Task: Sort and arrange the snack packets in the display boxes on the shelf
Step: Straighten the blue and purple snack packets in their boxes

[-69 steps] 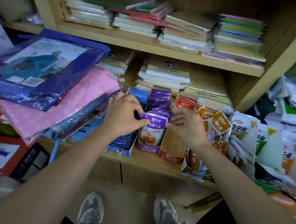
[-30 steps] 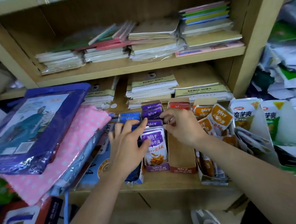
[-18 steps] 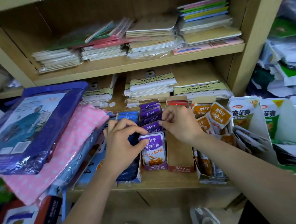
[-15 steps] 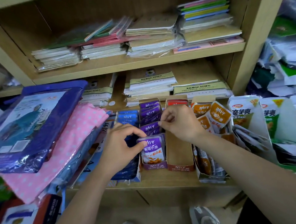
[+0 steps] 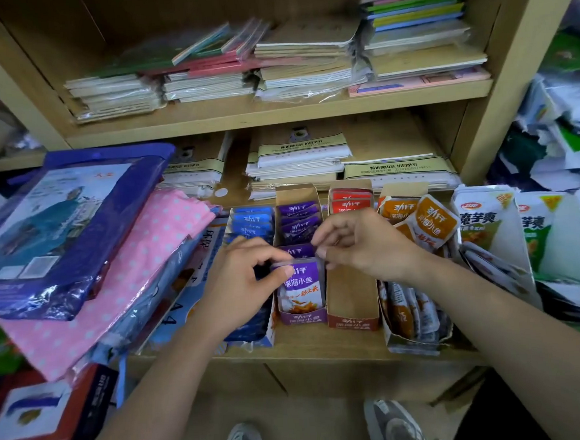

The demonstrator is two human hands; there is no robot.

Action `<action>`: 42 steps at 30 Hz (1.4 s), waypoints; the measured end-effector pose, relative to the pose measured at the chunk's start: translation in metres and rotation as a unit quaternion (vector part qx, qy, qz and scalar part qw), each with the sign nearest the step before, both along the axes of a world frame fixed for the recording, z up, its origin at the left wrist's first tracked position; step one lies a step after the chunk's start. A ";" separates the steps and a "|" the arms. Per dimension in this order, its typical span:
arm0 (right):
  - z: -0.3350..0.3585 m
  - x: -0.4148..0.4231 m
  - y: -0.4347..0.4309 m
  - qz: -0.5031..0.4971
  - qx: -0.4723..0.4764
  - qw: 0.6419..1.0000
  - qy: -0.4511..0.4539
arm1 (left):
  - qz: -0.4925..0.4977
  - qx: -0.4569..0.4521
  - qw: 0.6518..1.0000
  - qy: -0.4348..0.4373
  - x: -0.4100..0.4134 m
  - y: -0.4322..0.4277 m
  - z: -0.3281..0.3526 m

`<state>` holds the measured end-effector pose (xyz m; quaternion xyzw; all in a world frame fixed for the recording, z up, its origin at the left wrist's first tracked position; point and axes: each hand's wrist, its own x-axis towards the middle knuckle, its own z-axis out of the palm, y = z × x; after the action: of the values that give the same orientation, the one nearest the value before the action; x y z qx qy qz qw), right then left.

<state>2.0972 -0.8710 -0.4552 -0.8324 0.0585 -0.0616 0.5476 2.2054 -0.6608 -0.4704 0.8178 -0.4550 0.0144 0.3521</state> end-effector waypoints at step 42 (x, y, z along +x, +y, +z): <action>0.004 0.061 -0.025 -0.081 -0.246 0.965 -0.046 | 0.141 0.049 0.978 -0.145 0.034 -0.029 0.008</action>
<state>2.1583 -0.8961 -0.4510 -0.9302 0.0841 -0.1562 0.3214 2.2391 -0.6903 -0.4620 0.8793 -0.3816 0.1599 0.2360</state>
